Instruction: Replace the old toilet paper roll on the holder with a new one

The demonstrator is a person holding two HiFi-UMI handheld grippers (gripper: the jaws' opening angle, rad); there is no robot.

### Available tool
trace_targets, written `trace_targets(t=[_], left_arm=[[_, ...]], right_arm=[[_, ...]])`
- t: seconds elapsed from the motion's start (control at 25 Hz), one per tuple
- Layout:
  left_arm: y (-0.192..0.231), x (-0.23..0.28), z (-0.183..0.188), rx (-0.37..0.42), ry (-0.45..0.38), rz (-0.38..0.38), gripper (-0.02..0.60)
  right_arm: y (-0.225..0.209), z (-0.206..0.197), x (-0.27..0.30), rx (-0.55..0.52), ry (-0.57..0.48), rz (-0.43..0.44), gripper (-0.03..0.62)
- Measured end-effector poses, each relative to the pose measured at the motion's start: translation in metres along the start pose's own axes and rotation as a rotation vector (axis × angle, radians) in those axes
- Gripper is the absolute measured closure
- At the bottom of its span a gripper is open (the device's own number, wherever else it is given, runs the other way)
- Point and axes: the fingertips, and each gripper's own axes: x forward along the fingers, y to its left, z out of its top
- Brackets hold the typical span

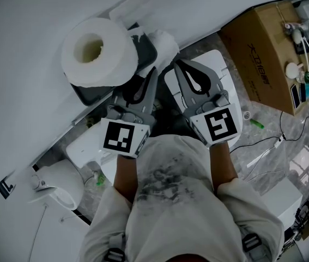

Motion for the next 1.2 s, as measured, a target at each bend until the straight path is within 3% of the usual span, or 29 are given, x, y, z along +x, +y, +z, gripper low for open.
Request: trace_targets(t=[1.2], left_arm=[[-0.007, 0.023, 0.004, -0.004, 0.013, -0.006, 0.56]], right_arm=[[-0.017, 0.001, -0.009, 0.016, -0.007, -0.06, 0.594]])
